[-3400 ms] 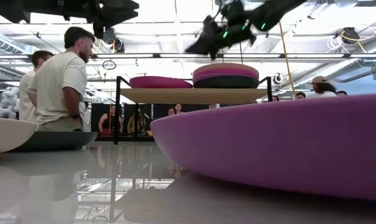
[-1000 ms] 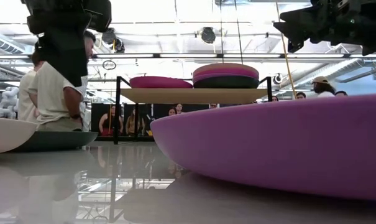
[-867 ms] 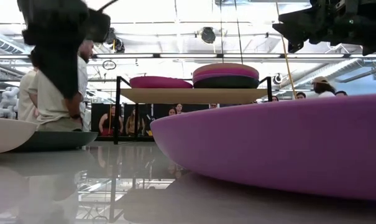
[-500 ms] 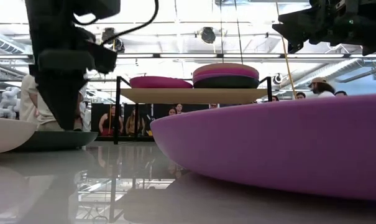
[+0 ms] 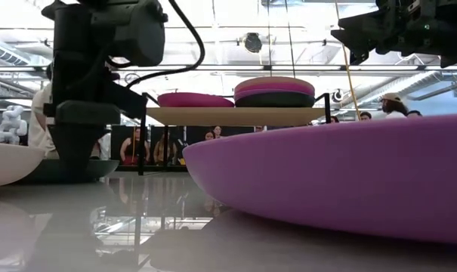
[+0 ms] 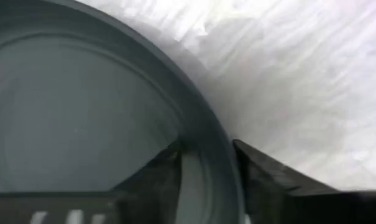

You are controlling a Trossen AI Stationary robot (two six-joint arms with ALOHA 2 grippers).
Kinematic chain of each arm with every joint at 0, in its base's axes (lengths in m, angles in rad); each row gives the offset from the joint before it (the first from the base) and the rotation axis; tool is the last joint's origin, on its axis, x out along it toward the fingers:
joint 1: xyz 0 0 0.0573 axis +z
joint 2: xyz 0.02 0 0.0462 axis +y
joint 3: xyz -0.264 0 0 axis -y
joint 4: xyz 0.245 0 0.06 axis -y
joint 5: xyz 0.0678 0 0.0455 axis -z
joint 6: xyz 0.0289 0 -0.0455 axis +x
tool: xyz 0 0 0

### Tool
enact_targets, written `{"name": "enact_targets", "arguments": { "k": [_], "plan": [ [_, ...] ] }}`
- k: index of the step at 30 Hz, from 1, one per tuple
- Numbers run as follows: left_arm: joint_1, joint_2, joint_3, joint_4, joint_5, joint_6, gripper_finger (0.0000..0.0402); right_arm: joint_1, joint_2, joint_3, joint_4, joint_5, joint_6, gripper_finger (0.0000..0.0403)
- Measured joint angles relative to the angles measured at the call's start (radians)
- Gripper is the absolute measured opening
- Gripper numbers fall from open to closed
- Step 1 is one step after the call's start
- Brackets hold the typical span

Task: Place and stack plates onto a shelf
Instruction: Stack the black plate on top of the pink plate on the shelf

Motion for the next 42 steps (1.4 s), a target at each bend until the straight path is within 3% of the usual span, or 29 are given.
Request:
{"name": "enact_targets", "arguments": {
  "k": [6,12,16,20,26,33,39,42],
  "plan": [
    [0.021,-0.027,0.016,-0.03,0.003,0.057,0.0023,0.0,0.0,0.0,-0.018,-0.001,0.021,0.0142],
    [0.008,-0.079,0.174,-0.274,-0.055,0.053,0.0012,0.0,0.0,0.0,-0.023,-0.001,0.04,0.0142],
    [-0.015,-0.111,0.34,-0.483,-0.154,0.041,0.0012,0.0,0.0,0.0,-0.022,-0.001,0.042,0.0142],
    [-0.033,-0.147,0.487,-0.534,-0.247,0.089,0.0012,0.0,0.0,0.0,-0.021,-0.001,0.042,0.0142],
    [-0.057,-0.212,0.617,-0.394,-0.294,0.336,0.0012,0.0,0.0,0.0,-0.023,-0.001,0.042,0.0142],
    [-0.067,-0.265,0.675,-0.088,-0.316,0.771,0.0012,0.0,0.0,0.0,-0.023,-0.002,0.042,0.0142],
    [-0.022,-0.266,0.685,0.057,-0.473,1.123,0.0012,0.0,0.0,0.0,-0.022,-0.002,0.045,0.0142],
    [0.041,-0.266,0.685,0.089,-0.503,1.246,0.0012,0.0,0.0,0.0,-0.023,-0.002,0.049,0.0142]
  ]
}}
